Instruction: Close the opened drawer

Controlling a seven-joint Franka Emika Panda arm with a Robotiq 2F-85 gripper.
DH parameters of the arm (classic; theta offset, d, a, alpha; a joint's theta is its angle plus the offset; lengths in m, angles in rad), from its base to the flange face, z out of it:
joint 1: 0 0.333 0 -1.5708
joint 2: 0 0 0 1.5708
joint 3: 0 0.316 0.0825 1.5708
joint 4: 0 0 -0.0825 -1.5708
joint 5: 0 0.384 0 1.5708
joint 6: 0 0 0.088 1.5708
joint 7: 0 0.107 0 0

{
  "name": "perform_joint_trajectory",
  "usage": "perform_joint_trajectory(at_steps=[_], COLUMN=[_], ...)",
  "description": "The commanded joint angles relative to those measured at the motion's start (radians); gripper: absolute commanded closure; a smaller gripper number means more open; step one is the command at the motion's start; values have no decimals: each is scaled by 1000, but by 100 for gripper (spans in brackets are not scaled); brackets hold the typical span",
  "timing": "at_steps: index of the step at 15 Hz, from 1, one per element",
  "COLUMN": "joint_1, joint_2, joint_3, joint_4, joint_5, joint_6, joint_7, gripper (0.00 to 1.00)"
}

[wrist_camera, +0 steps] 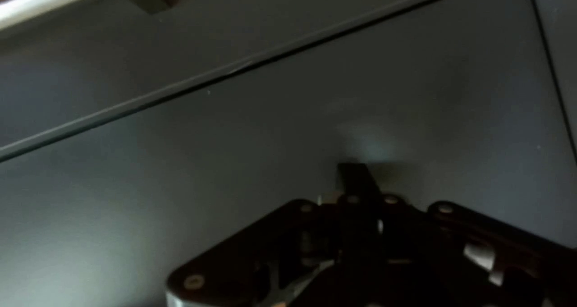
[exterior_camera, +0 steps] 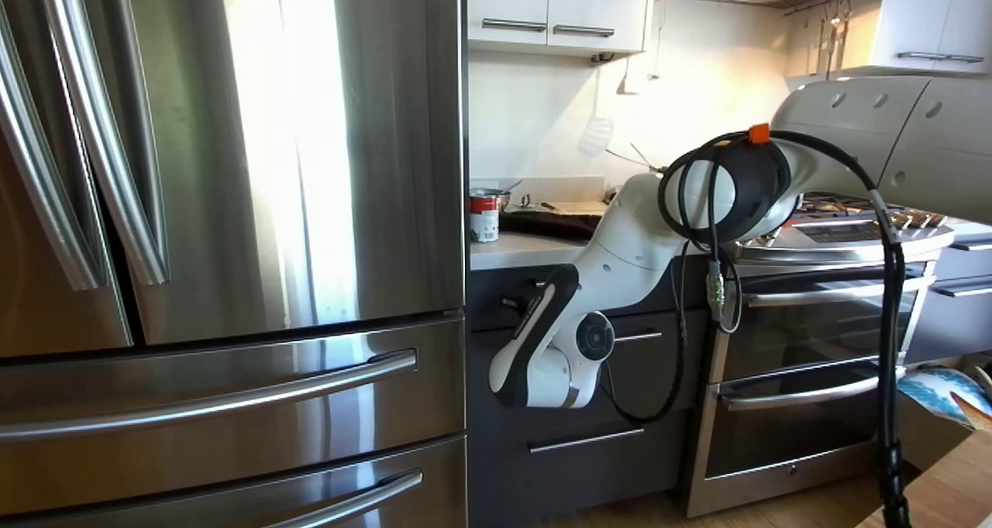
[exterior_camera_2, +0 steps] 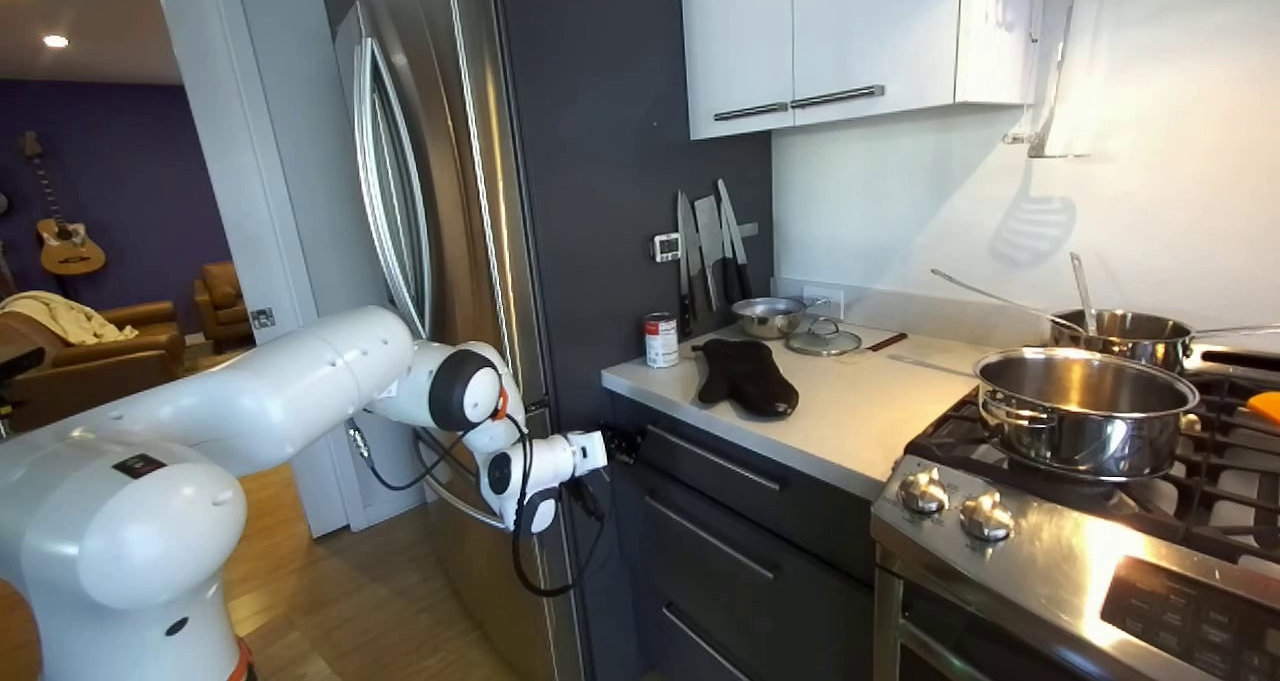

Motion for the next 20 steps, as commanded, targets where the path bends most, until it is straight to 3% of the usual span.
perform_joint_trajectory(at_steps=[1, 5, 10, 11, 14, 15, 16, 17, 18, 20], joint_1=[8, 62, 84, 105, 97, 84, 18, 13, 53, 35], joint_2=[27, 100, 175, 102, 109, 109, 106, 75, 22, -72], joint_3=[-23, -118, -173, -214, -195, -161, -54, -28, -72, -23], joint_4=[42, 178, 277, 185, 169, 164, 175, 134, 53, -82], joint_5=[-17, 3, 32, 46, 57, 71, 17, 23, 69, 78], joint_6=[26, 4, 32, 38, 35, 22, 31, 15, -25, -62], joint_7=[-20, -15, 4, 46, 54, 41, -46, -53, 3, 0], gripper=[100, 100, 100, 100, 100, 100, 100, 100, 100, 100])
